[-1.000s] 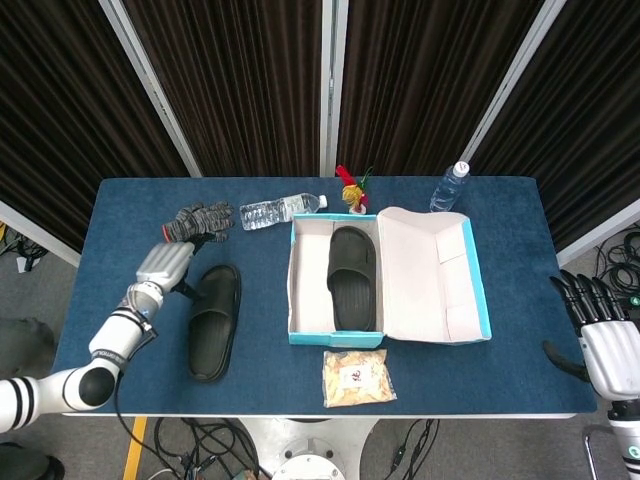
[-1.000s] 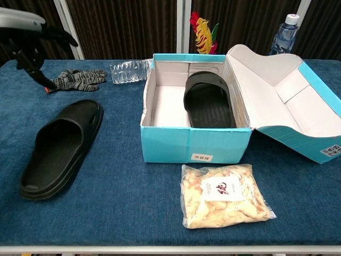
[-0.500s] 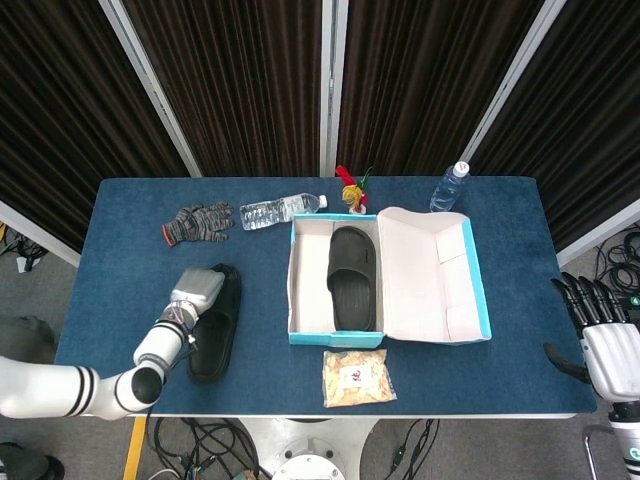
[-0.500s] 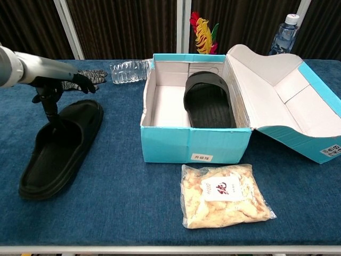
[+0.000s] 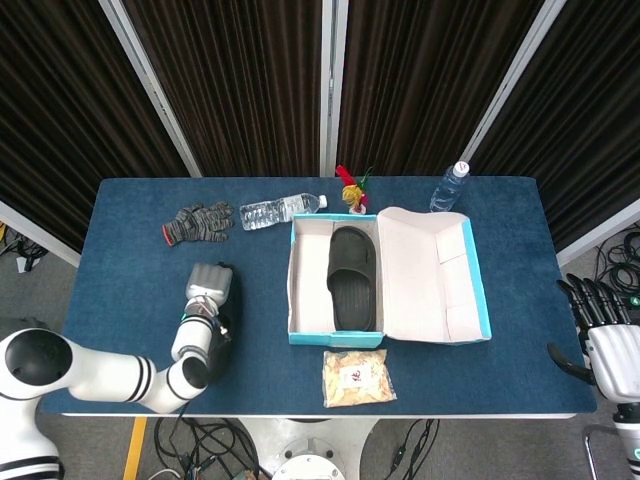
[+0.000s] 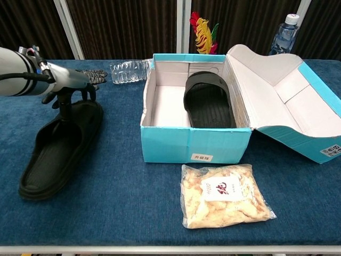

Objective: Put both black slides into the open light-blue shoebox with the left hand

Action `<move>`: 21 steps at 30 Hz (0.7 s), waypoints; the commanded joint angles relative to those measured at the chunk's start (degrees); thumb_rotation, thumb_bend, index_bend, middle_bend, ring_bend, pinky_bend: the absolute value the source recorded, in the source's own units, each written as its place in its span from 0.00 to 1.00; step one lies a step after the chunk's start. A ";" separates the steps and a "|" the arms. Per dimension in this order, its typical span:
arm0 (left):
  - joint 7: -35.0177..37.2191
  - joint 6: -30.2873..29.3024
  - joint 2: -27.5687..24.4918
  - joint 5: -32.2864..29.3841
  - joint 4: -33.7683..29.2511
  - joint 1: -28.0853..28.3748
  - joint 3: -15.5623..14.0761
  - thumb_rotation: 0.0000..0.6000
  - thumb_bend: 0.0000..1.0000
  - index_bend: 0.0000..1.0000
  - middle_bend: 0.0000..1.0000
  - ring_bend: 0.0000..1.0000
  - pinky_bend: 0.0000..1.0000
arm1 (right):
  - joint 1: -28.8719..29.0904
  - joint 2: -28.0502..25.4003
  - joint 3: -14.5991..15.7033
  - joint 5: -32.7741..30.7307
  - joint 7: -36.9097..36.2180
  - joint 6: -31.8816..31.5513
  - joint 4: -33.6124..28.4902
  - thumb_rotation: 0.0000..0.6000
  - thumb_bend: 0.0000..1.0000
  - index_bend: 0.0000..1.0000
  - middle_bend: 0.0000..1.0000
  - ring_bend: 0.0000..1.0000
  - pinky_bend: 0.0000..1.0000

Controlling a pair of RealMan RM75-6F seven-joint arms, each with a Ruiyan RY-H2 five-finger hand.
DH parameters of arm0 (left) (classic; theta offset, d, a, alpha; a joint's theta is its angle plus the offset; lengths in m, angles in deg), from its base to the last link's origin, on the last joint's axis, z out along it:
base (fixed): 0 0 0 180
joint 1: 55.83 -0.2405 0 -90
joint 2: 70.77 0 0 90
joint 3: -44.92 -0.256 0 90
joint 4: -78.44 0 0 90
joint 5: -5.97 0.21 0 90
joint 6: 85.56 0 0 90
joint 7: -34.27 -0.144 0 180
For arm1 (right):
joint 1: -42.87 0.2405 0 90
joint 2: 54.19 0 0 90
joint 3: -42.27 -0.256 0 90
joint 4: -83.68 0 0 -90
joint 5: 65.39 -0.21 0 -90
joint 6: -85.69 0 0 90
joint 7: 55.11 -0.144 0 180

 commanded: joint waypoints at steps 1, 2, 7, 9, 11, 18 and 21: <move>-0.14 0.25 0.77 -0.36 0.92 -0.72 0.99 1.00 0.00 0.27 0.25 0.72 0.75 | -0.04 0.08 0.04 -0.03 -0.14 -0.03 0.14 1.00 0.15 0.00 0.05 0.00 0.02; -0.08 0.43 0.98 -0.10 1.21 -0.97 1.11 1.00 0.00 0.28 0.27 0.72 0.76 | -0.03 0.11 0.04 -0.02 -0.18 -0.03 0.19 1.00 0.15 0.00 0.05 0.00 0.02; 0.25 0.63 2.33 2.07 2.79 -2.52 1.20 1.00 0.00 0.41 0.45 0.65 0.81 | 0.02 0.12 0.02 -0.04 -0.23 0.00 0.22 1.00 0.15 0.00 0.05 0.00 0.02; 0.67 0.83 2.64 3.14 3.42 -3.28 1.25 1.00 0.00 0.48 0.54 0.64 0.82 | -0.02 0.10 0.02 -0.11 -0.25 -0.05 0.22 1.00 0.15 0.00 0.05 0.00 0.02; 1.72 1.25 2.57 4.41 3.55 -4.09 1.66 1.00 0.00 0.52 0.59 0.67 0.83 | -0.05 0.11 0.04 -0.12 -0.25 -0.07 0.23 1.00 0.15 0.00 0.05 0.00 0.02; 6.43 3.39 -0.92 9.96 0.84 -7.21 3.12 1.00 0.00 0.58 0.64 0.72 0.86 | 0.03 0.16 0.03 -0.19 -0.14 0.06 0.13 1.00 0.15 0.00 0.05 0.00 0.02; 8.94 5.24 -3.76 11.87 -0.71 -8.71 3.73 1.00 0.00 0.59 0.65 0.73 0.86 | -0.06 0.08 0.03 -0.07 -0.03 -0.18 0.04 1.00 0.15 0.00 0.05 0.00 0.02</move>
